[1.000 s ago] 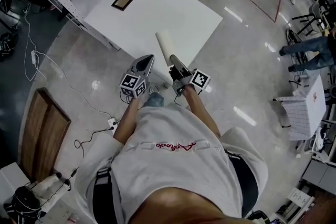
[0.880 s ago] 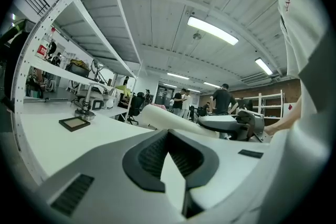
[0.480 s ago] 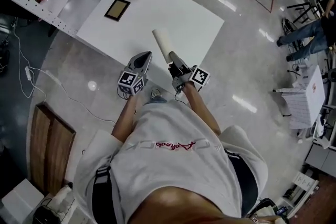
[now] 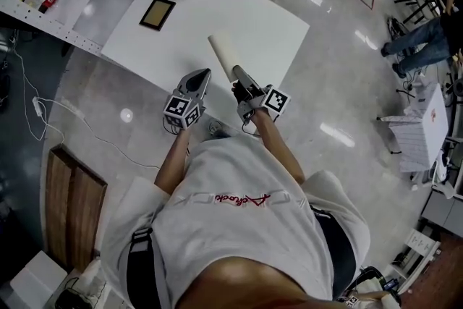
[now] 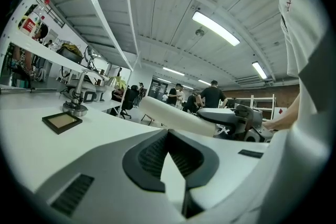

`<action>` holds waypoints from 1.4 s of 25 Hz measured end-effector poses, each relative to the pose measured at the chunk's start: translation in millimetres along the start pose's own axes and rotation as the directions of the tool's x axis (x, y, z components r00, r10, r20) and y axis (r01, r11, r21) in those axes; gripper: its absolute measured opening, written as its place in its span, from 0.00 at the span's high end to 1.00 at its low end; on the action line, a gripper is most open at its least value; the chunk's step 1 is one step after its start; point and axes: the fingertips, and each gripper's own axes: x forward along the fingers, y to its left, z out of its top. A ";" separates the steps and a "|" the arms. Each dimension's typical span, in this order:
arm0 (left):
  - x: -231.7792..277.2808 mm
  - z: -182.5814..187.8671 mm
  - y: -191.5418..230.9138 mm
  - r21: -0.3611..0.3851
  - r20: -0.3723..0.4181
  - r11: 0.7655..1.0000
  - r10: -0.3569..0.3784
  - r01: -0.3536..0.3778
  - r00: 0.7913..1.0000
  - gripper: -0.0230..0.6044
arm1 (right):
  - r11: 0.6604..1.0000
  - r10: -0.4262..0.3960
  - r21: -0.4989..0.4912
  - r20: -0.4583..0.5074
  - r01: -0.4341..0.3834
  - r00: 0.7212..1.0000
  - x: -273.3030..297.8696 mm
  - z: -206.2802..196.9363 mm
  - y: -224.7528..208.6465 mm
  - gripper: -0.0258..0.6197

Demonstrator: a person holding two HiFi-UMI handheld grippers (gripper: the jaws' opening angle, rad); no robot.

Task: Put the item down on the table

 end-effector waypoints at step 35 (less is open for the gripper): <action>70.6 -13.3 20.8 -0.068 -0.026 0.969 0.238 -0.239 0.971 0.94 | 0.997 0.009 0.081 -0.239 0.011 0.971 36.4 55.8 -68.2 0.70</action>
